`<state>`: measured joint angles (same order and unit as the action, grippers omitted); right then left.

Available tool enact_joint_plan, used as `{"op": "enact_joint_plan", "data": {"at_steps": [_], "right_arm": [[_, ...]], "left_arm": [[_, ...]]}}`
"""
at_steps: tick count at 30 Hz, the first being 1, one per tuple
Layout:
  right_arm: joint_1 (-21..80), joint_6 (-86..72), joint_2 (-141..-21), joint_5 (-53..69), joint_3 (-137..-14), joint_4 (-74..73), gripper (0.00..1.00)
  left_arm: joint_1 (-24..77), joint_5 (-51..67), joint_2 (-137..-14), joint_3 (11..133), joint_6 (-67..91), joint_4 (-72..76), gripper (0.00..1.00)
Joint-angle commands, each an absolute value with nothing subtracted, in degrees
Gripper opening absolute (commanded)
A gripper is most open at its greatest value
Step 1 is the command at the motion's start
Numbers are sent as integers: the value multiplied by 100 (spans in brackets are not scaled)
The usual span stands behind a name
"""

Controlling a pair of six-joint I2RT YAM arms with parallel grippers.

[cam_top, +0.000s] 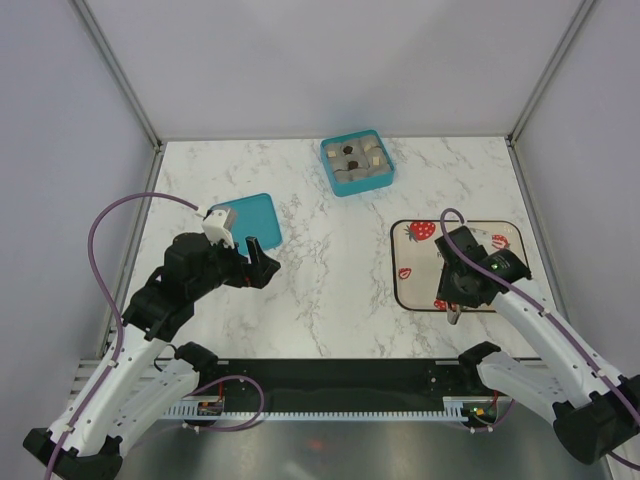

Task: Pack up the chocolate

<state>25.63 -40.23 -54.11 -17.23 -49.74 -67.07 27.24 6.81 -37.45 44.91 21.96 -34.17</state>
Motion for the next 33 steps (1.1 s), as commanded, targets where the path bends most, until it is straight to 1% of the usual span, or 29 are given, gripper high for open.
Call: {"op": "enact_joint_plan", "data": {"at_steps": [1, 8, 13, 14, 18, 24, 31, 32, 33], "right_arm": [[2549, -3929, -5449, -1609, -5080, -6460, 44], [2549, -3823, -5555, -1661, -5177, -6434, 41], [2549, -3656, -5713, -1714, -5553, -6407, 36], [2549, -3613, -5800, -1714, -5616, -6381, 33], [2549, -3481, -6090, -1687, -5958, -6267, 32], [2549, -3217, -6828, -1626, -6863, -5846, 32], [2549, -2769, -8067, -1372, -8452, -4880, 32], [2549, -2716, -8382, -1319, -8612, -4669, 32], [2549, -2611, -8567, -1275, -9031, -4615, 32]], "left_arm": [[2733, 800, -3735, 4483, 1995, -3313, 99], [2733, 791, -3735, 4482, 2004, -3313, 99], [2725, 765, -3753, 4482, 2004, -3313, 99], [2733, 773, -3753, 4482, 2004, -3305, 99], [2725, 738, -3753, 4483, 2004, -3305, 99], [2725, 686, -3753, 4491, 2004, -3305, 99], [2725, 694, -3788, 4482, 1995, -3305, 99], [2725, 677, -3788, 4482, 1995, -3305, 99], [2725, 677, -3788, 4474, 1995, -3313, 99]]}}
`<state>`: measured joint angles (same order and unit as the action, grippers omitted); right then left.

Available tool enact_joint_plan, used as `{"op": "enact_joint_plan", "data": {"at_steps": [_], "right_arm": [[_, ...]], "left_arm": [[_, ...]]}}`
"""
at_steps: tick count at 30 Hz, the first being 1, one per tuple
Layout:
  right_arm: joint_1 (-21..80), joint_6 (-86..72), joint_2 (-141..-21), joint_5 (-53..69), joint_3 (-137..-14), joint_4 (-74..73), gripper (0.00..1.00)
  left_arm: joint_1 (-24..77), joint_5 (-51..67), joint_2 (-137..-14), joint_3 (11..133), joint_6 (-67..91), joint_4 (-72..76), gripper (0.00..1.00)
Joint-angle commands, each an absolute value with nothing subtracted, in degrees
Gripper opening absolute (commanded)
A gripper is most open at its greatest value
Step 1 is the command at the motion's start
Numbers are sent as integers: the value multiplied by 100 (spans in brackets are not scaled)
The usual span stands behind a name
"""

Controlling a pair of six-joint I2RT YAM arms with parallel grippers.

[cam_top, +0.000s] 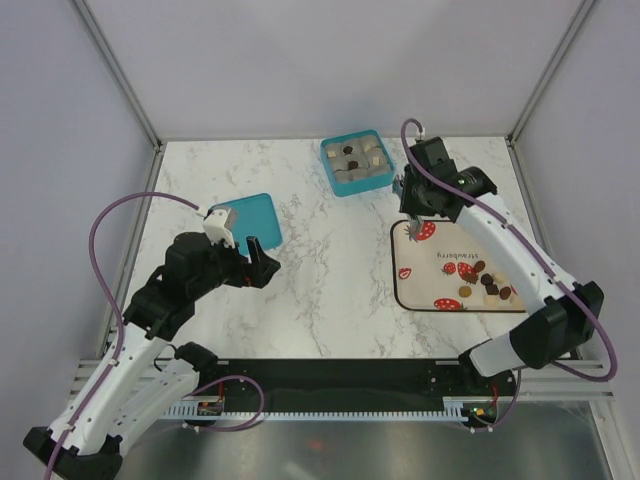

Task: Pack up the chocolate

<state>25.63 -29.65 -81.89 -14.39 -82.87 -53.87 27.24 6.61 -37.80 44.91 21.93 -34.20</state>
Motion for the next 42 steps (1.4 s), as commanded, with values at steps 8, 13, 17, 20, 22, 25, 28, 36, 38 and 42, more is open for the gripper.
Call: {"op": "enact_joint_plan", "data": {"at_steps": [8, 13, 17, 20, 22, 25, 28, 36, 38, 42], "right_arm": [[2601, -2365, -10377, -994, -10835, -4263, 32], [2663, -2233, -11239, -976, -11601, -4140, 32], [2724, -2136, -11548, -853, -11645, -3728, 33], [2777, -2083, -11768, -800, -11672, -3534, 33], [2795, -2074, -11969, -817, -11733, -3507, 33], [2839, -2022, -12189, -852, -11812, -3507, 33], [2865, -1986, -12331, -896, -11821, -3507, 33], [2918, -1899, -12516, -1028, -11795, -3507, 35], [2918, -1899, -12551, -1028, -11786, -3507, 36], [2918, -1890, -12568, -1063, -11795, -3507, 38]], "left_arm": [[2725, 668, -3797, 4482, 1986, -3313, 99], [2725, 677, -3797, 4474, 1986, -3313, 99], [2725, 677, -3806, 4474, 1986, -3305, 99], [2725, 685, -3788, 4482, 1986, -3313, 99], [2725, 685, -3797, 4482, 1986, -3313, 99], [2725, 677, -3788, 4474, 1986, -3305, 99], [2725, 668, -3788, 4474, 1986, -3313, 99], [2725, 677, -3788, 4482, 1986, -3305, 99], [2725, 677, -3797, 4482, 1986, -3305, 99], [2725, 677, -3805, 4474, 1986, -3313, 99]]}}
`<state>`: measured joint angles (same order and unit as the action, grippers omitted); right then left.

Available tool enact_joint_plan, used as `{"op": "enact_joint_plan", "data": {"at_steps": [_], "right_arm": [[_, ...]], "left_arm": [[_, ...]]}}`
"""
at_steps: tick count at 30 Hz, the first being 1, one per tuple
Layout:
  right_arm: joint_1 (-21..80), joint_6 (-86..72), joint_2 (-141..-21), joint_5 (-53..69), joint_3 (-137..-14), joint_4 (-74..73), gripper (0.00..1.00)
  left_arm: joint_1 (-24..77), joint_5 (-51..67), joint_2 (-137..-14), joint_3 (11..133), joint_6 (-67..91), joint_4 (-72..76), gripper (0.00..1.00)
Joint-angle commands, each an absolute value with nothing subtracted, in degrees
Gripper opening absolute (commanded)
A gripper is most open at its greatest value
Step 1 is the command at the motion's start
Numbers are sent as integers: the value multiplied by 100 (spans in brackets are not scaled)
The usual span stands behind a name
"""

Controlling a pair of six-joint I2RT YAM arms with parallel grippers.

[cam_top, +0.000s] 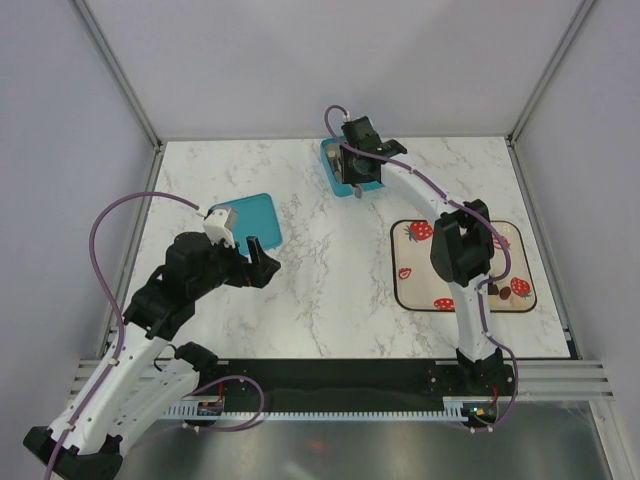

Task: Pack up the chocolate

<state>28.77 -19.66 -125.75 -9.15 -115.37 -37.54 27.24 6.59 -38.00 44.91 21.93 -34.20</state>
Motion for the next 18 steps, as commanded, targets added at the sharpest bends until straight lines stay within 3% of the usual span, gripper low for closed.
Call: {"op": "enact_joint_plan", "data": {"at_steps": [1, 18], "right_arm": [[2918, -1881, -12560, -1072, -11804, -3507, 38], [2918, -1775, -12349, -1195, -12137, -3752, 49]], "left_arm": [[2725, 668, -3788, 4474, 1986, -3313, 99], [2725, 659, -3753, 4482, 2004, -3305, 99]]}}
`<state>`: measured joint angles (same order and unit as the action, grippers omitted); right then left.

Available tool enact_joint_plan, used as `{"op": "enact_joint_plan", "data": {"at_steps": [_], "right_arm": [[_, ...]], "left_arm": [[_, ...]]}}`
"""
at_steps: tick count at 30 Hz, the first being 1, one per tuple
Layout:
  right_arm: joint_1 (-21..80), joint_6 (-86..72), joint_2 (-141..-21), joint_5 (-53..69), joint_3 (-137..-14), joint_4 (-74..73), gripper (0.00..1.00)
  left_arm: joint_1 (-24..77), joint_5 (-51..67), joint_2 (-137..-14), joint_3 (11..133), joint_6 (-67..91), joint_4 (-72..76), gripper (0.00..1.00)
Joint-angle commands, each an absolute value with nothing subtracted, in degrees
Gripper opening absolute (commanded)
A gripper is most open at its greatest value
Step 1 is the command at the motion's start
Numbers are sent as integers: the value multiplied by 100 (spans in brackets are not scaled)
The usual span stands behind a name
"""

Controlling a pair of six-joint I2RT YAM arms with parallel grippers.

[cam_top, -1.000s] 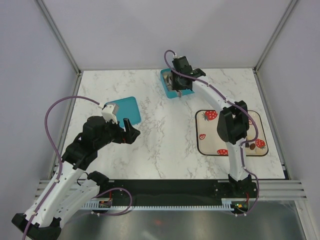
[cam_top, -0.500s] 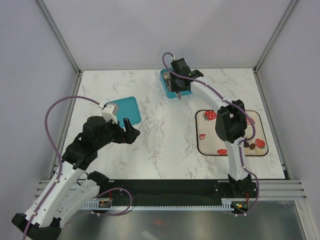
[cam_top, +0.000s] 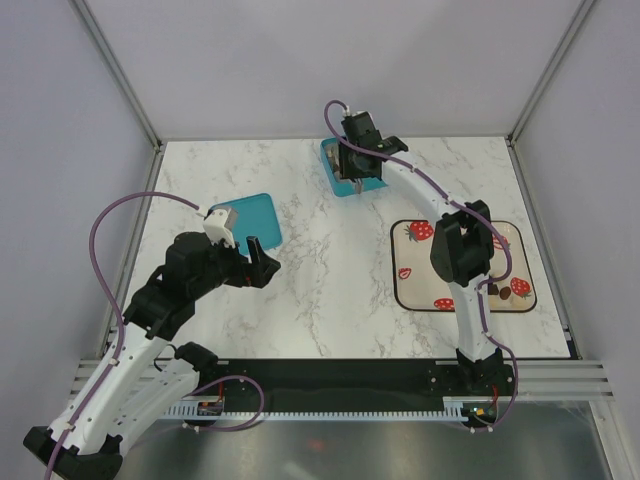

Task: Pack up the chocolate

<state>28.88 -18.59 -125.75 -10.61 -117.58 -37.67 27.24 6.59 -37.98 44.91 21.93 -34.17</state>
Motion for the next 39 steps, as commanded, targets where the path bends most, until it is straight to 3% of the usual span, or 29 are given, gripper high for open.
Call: {"op": "enact_joint_plan", "data": {"at_steps": [1, 7, 23, 33, 39], "right_arm": [[2918, -1801, -12314, -1204, -12164, -3849, 49], [2918, -1942, -11550, -1134, -11884, -4209, 46], [2900, -2241, -7904, -1441, -8289, -4648, 45], [2690, -2663, -6654, -1828, -7164, -5931, 45], [1962, -2698, -6241, -1653, -6513, -6152, 44]], "left_arm": [[2725, 650, -3744, 4474, 2004, -3313, 99], [2725, 642, -3762, 4474, 2004, -3305, 99], [2725, 685, -3753, 4474, 2004, -3305, 99], [2725, 765, -3770, 4491, 1995, -3305, 99], [2733, 765, -3753, 4483, 2004, -3305, 99]]}}
